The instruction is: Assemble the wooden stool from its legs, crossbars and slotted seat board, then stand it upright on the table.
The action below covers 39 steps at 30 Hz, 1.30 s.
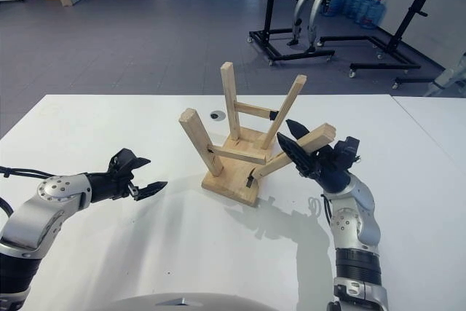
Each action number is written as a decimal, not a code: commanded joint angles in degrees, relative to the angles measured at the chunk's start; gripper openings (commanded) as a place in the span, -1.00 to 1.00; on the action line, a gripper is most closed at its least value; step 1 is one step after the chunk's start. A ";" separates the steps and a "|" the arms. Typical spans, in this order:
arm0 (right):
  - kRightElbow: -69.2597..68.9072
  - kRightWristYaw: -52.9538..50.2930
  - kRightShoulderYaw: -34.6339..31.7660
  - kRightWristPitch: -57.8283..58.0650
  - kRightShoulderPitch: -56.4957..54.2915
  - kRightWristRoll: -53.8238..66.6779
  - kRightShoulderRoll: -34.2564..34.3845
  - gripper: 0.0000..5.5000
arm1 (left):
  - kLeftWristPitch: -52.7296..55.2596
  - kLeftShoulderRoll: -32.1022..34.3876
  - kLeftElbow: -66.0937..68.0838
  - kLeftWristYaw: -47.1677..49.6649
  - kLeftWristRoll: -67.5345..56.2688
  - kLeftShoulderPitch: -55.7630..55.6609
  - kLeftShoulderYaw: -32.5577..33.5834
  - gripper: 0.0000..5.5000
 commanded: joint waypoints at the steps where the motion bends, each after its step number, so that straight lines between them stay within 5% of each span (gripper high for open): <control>1: -1.69 0.07 0.50 0.27 1.04 0.35 0.57 -0.26 | 0.63 -0.01 -0.69 0.46 -0.05 -0.08 -0.20 0.62; 39: 2.64 4.65 1.10 -0.17 0.00 -2.11 -2.49 -0.26 | 0.43 -0.72 -1.21 1.02 0.12 0.24 -1.74 0.62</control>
